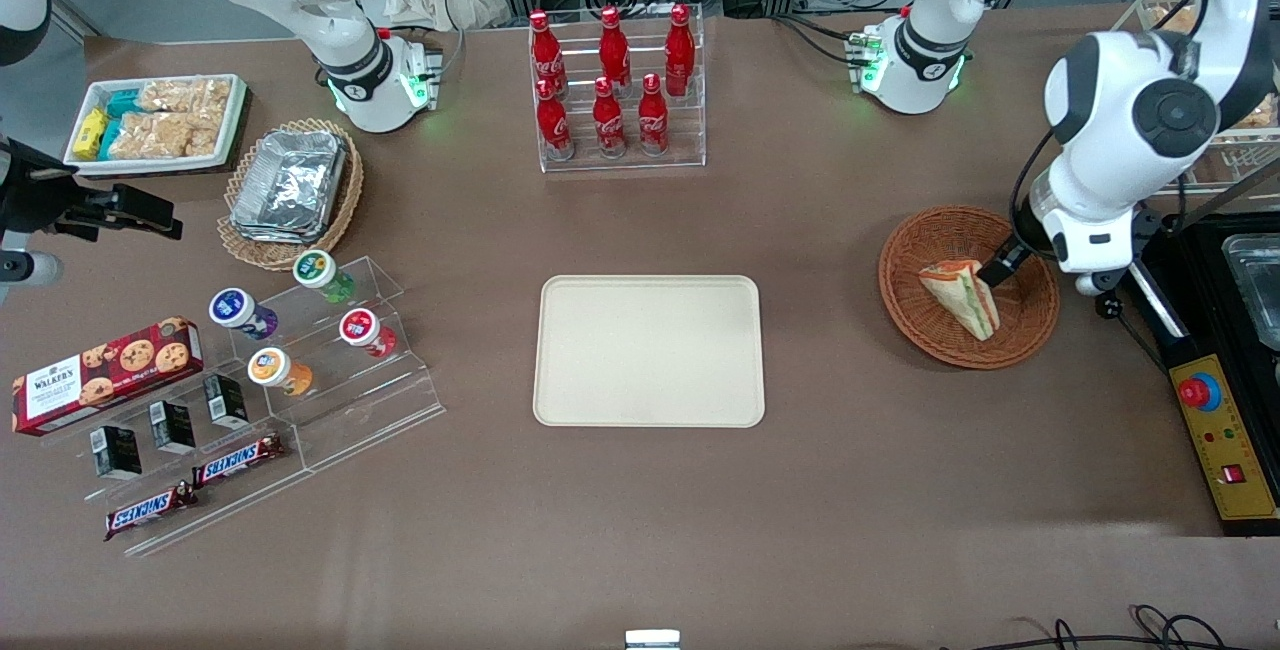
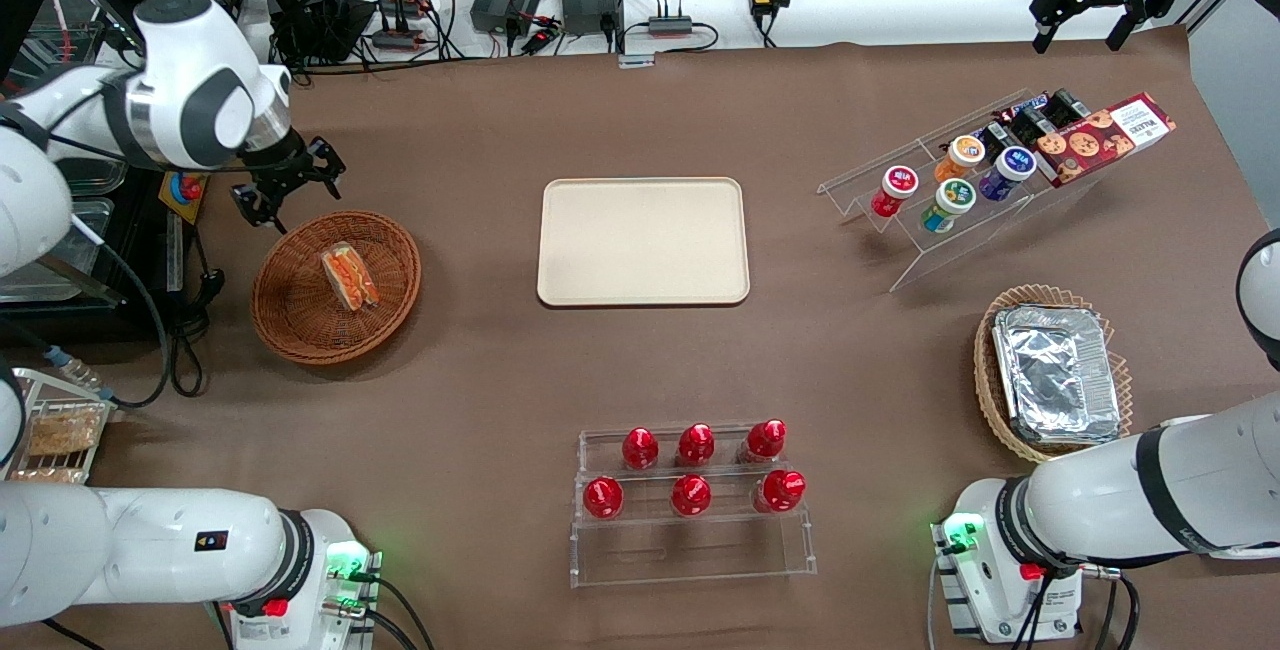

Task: Place sandwich from basket to tray
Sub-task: 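Move the left gripper over the wrapped sandwich in the wicker basket, then lower the left gripper and close it on the sandwich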

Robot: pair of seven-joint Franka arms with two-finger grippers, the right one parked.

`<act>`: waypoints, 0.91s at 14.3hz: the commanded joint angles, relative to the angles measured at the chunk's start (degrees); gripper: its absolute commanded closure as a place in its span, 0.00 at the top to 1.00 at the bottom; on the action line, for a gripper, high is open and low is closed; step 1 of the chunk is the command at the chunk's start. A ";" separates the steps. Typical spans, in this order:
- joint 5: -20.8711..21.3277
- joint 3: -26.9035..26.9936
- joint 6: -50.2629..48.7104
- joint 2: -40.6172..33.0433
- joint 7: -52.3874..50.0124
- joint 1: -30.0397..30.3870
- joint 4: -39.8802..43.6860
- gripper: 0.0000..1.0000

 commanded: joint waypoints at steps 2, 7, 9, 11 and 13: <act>0.34 0.20 9.41 4.22 -5.51 0.05 -3.71 1.00; 1.22 0.73 16.71 8.44 -5.07 0.05 -6.88 1.00; 2.17 1.17 19.09 9.84 -4.81 0.05 -7.67 1.00; 3.41 1.17 19.80 11.25 -4.81 0.05 -7.68 1.00; 3.41 1.26 19.80 11.08 -4.89 0.05 -7.33 0.37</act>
